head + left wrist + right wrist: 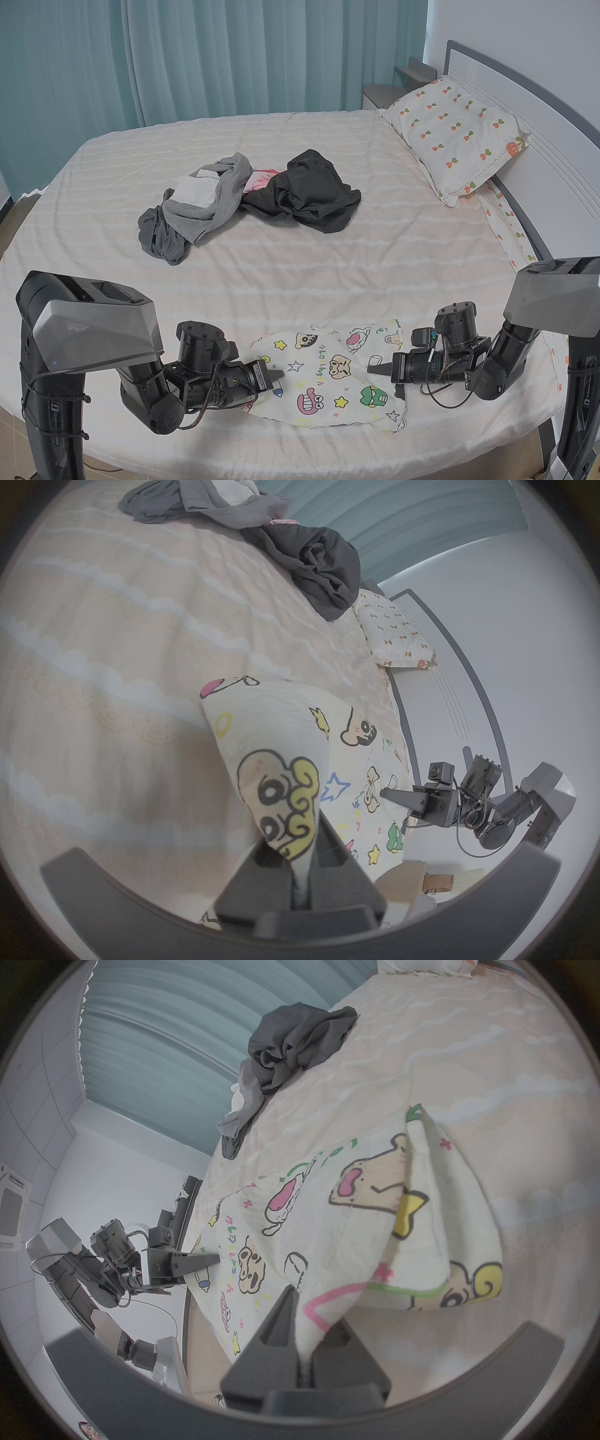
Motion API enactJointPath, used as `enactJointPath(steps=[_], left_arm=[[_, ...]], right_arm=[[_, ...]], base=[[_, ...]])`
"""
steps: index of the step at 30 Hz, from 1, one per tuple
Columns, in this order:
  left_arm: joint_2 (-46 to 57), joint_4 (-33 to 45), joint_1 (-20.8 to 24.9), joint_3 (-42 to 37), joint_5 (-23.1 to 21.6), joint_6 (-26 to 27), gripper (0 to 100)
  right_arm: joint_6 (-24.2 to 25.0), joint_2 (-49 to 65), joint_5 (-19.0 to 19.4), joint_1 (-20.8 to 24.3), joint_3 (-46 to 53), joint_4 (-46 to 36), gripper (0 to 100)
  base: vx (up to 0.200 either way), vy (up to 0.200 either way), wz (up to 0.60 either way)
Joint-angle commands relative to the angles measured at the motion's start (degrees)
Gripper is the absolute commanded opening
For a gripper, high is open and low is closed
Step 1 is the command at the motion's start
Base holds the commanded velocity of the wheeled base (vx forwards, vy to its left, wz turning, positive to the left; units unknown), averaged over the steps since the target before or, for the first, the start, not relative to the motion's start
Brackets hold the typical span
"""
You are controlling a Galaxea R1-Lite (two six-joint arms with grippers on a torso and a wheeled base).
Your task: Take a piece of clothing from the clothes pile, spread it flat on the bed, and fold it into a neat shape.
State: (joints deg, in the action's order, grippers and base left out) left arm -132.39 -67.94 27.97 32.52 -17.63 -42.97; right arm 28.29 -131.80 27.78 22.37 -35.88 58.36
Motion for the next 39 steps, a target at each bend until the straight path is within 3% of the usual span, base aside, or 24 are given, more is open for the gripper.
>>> enactJointPath(steps=[1, 9, 16, 39], left_arm=[[2.8, 0.4, 0.1, -1.4, 0.1, -0.4, 0], [7.3, 6.2, 1.3, -1.3, 0.0, -2.0, 0], [7.4, 6.3, 0.8, -1.4, 0.4, -2.0, 0], [8.4, 5.9, -0.5, -4.5, 0.6, -1.9, 0]], right_arm=[[0.8, 1.5, 0.1, 0.0, 1.2, 1.4, 0], [1.9, 1.8, 0.0, 0.3, 2.0, 3.0, 0], [1.9, 1.9, 0.1, 0.5, 2.1, 3.4, 0], [1.8, 1.7, -0.3, 2.2, 1.9, 4.2, 0]], base=[[0.0, 0.0, 0.0], [0.0, 0.0, 0.0], [0.0, 0.0, 0.0], [0.0, 0.2, 0.0]])
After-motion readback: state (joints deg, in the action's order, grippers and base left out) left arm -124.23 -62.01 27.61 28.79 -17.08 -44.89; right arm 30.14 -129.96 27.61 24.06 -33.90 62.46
